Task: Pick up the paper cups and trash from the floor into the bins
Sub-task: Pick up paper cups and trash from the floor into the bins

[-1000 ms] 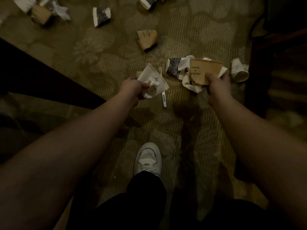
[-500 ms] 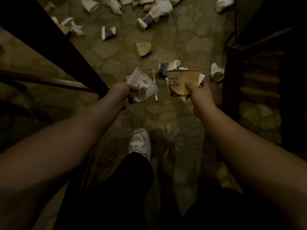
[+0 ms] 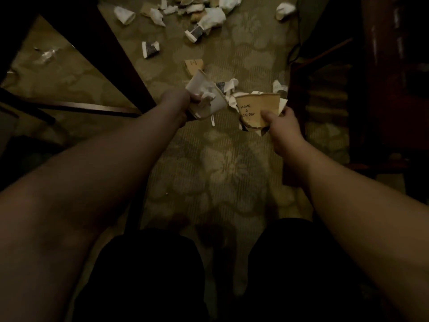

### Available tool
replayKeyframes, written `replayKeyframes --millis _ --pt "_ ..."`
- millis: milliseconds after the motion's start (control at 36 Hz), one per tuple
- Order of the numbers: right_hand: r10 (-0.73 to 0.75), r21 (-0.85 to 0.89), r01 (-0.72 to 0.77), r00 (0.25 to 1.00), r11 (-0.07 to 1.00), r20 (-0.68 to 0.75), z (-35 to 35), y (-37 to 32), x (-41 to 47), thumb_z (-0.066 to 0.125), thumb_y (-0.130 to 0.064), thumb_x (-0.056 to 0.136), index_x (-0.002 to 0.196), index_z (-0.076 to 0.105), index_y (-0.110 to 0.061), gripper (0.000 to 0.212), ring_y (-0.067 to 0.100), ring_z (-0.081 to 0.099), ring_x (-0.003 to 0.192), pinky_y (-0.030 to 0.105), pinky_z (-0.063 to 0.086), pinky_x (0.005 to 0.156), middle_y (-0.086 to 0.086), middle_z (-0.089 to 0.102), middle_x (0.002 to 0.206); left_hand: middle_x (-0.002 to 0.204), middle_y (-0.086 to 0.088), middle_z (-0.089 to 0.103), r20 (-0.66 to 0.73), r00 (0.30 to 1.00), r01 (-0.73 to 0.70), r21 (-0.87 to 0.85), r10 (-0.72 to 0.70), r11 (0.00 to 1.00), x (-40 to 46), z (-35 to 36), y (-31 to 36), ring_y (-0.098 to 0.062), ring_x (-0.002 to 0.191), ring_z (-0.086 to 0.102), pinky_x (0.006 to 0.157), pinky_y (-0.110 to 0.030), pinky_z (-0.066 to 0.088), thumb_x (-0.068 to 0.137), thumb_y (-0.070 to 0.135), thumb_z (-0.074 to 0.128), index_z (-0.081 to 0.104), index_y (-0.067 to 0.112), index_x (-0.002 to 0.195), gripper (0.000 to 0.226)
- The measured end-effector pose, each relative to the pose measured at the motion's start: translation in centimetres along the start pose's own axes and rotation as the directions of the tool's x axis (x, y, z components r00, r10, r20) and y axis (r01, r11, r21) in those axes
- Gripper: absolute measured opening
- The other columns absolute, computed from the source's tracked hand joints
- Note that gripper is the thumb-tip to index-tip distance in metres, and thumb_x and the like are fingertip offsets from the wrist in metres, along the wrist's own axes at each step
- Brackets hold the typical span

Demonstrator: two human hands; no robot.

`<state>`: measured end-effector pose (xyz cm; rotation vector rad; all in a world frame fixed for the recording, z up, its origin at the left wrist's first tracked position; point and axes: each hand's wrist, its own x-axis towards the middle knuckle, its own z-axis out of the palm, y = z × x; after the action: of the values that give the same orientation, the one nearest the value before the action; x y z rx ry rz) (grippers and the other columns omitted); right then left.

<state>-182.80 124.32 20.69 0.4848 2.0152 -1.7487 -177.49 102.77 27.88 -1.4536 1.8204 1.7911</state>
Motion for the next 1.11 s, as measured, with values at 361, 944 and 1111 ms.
replayKeyframes --millis 361,944,1111 --pt "0.202 -0.086 -0.218 0.966 0.972 -0.161 -8.6 -1.4 -16.2 0.066 -0.028 0.093 0.142 0.045 -0.022 0.053 0.020 0.063 0.111 0.040 0.056 0.090 -0.001 0.061 0.128 0.095 -0.013 0.064 0.124 0.965 0.243 -0.099 -0.230 0.965 -11.9 0.1 -1.0 -0.031 0.091 0.065 0.090 -0.050 0.055 0.087 -0.003 0.064 0.052 0.001 0.136 0.051" --pt "0.393 0.056 -0.398 0.857 0.916 -0.333 -24.6 -0.3 -31.5 0.069 -0.028 0.092 0.144 0.040 -0.020 0.061 0.023 0.062 0.113 0.043 0.053 0.097 0.002 0.061 0.128 0.129 -0.015 0.059 0.275 0.885 0.364 0.096 -0.376 0.926 -28.9 10.9 -2.2 -0.034 0.117 0.059 0.098 -0.052 0.051 0.090 0.004 0.068 0.050 0.003 0.137 0.050" --pt "0.490 0.130 -0.480 0.782 0.868 -0.384 -34.6 5.2 -31.7 0.075 -0.034 0.086 0.144 0.043 -0.022 0.068 0.024 0.061 0.112 0.049 0.052 0.098 0.002 0.061 0.130 0.129 -0.010 0.060 0.250 0.880 0.370 0.169 -0.403 0.914 -28.6 19.0 -10.2 -0.034 0.115 0.057 0.096 -0.054 0.051 0.075 0.008 0.081 0.053 0.012 0.136 0.067"
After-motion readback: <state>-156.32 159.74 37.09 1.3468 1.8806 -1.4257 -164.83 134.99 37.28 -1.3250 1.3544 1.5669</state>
